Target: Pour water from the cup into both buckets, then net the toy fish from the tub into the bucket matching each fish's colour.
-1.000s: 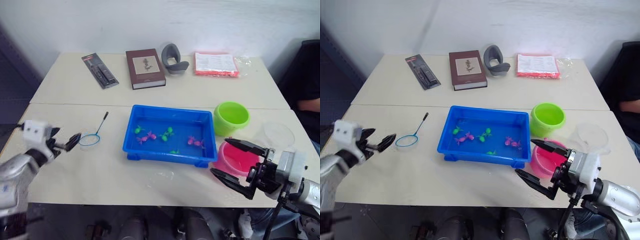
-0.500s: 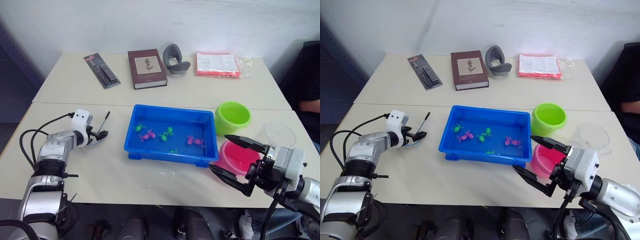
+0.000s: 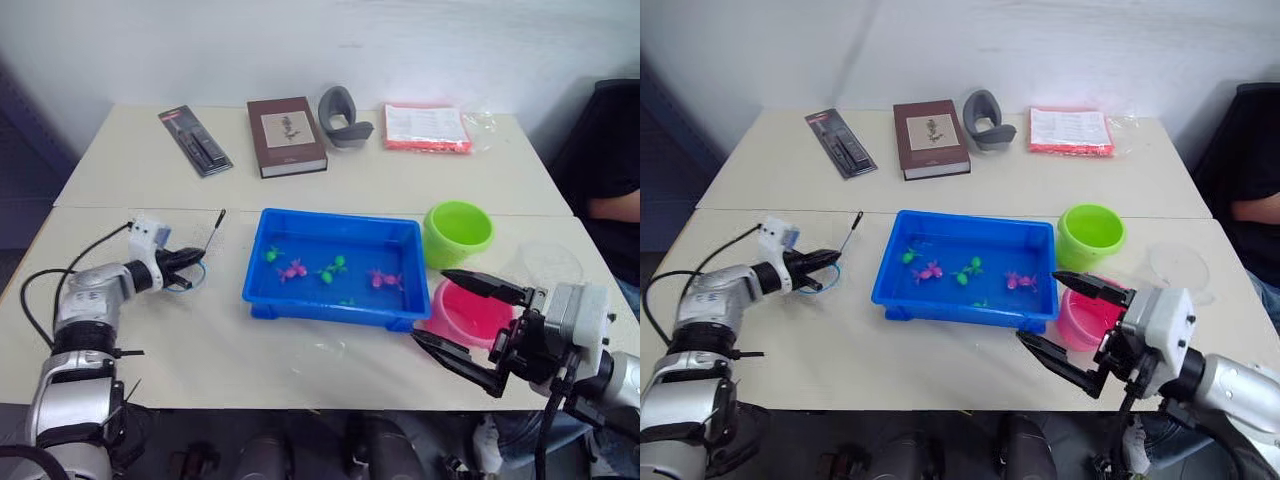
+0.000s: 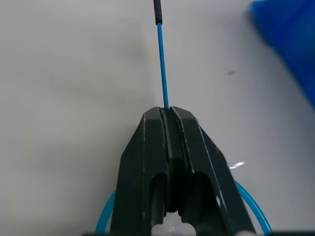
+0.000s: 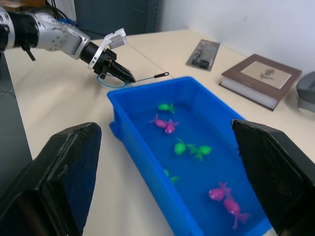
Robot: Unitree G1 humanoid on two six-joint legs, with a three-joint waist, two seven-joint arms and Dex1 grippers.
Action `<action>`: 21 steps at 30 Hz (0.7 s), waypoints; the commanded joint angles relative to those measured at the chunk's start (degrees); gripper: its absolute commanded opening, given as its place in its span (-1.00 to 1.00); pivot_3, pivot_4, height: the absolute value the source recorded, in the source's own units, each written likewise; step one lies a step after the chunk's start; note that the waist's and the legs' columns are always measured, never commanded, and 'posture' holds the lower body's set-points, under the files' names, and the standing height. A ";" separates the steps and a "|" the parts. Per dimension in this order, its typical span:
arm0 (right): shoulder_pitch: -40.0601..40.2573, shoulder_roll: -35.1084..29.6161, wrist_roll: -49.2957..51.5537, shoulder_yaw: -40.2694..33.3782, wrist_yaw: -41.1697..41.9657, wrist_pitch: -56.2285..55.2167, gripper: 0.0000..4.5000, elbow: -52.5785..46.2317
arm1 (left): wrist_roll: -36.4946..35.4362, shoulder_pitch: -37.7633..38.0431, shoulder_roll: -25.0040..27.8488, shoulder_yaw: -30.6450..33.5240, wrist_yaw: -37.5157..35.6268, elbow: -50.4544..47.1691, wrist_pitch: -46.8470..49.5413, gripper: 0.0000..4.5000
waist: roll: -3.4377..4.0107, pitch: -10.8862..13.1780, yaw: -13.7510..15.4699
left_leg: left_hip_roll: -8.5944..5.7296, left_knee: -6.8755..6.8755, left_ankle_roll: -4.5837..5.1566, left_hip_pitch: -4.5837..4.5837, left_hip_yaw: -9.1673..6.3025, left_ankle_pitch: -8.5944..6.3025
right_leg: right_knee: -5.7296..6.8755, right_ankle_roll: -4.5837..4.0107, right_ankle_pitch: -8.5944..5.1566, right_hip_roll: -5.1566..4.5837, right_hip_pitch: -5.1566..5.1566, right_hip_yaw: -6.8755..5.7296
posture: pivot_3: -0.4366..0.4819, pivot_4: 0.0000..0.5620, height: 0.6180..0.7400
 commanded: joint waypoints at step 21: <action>-42.37 -6.00 31.92 25.14 -19.41 40.75 1.00 15.03 | -7.26 1.93 2.74 -22.24 -34.19 -53.20 3.30 -0.97 | 0.18 0.15 -0.01 | -0.07 0.17 0.11 -0.51 -0.22 0.00 | -0.16 0.01 0.00 -0.04 -0.18 0.13 | -0.05 -0.47 1.00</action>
